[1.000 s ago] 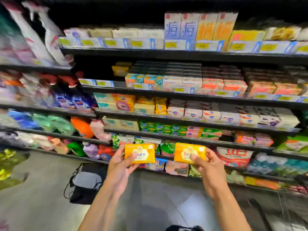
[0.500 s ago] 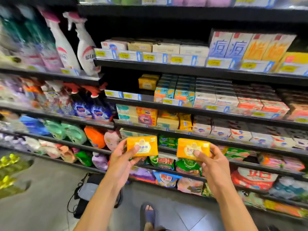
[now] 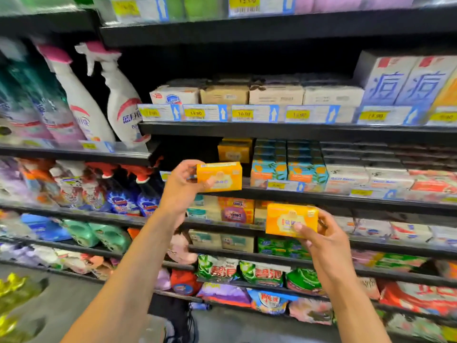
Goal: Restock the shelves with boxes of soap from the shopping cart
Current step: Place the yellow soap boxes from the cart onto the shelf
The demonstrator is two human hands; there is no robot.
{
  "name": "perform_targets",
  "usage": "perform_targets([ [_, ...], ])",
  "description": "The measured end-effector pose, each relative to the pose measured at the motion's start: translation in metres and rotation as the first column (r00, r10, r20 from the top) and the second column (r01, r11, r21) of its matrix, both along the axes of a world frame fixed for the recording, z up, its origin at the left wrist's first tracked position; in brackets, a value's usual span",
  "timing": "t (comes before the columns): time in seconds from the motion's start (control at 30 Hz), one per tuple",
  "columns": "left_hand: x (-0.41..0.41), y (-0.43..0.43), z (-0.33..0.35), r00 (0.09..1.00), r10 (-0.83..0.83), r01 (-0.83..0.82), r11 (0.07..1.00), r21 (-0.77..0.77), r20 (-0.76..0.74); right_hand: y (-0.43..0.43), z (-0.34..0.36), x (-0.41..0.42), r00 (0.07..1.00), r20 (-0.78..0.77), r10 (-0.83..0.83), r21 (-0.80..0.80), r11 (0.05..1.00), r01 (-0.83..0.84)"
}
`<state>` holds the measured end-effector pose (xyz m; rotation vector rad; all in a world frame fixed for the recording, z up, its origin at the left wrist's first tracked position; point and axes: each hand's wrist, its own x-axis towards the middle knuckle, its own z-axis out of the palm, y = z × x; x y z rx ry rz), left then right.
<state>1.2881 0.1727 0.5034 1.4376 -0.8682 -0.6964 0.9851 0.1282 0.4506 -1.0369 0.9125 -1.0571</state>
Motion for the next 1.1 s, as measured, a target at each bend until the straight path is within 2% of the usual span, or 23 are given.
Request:
perform_targets([
  [0.1, 0.027, -0.039, 0.006, 0.994, -0.011, 0.008, 1.000, 0.025, 0.108, -0.015, -0.005, 0.014, 1.000, -0.015, -0.022, -0.002, 1.000, 0.022],
  [0.43, 0.073, -0.125, -0.022, 0.962, -0.072, 0.027, 0.985, 0.172, 0.263, -0.028, -0.010, 0.050, 0.997, -0.041, -0.060, -0.002, 0.998, 0.060],
  [0.47, 0.077, -0.132, -0.026, 0.940, -0.088, 0.024, 0.981, 0.193, 0.331, -0.029, -0.011, 0.052, 0.997, -0.051, -0.063, -0.004, 0.998, 0.063],
  [0.57, 0.074, -0.137, -0.022, 0.797, -0.137, -0.033, 0.962, 0.270, 0.589, -0.031, -0.012, 0.057, 0.995, -0.061, -0.077, -0.017, 0.997, 0.077],
  [0.67, 0.076, -0.148, -0.024, 0.683, -0.215, 0.000, 0.956, 0.294, 0.698, -0.034, -0.010, 0.061, 0.994, -0.046, -0.096, -0.023, 0.995, 0.095],
  [0.8, 0.079, -0.155, -0.031, 0.624, -0.251, 0.012, 0.950, 0.312, 0.740, -0.039, -0.010, 0.067, 0.994, -0.027, -0.109, -0.036, 0.993, 0.108],
  [0.97, 0.076, -0.157, -0.031, 0.652, -0.212, 0.074, 0.973, 0.217, 0.728, -0.039, -0.014, 0.072, 0.996, -0.037, -0.084, -0.058, 0.995, 0.082],
  [1.1, 0.075, -0.158, -0.028, 0.618, -0.241, 0.079, 0.966, 0.246, 0.748, -0.041, -0.015, 0.075, 0.997, -0.045, -0.067, -0.068, 0.996, 0.064],
])
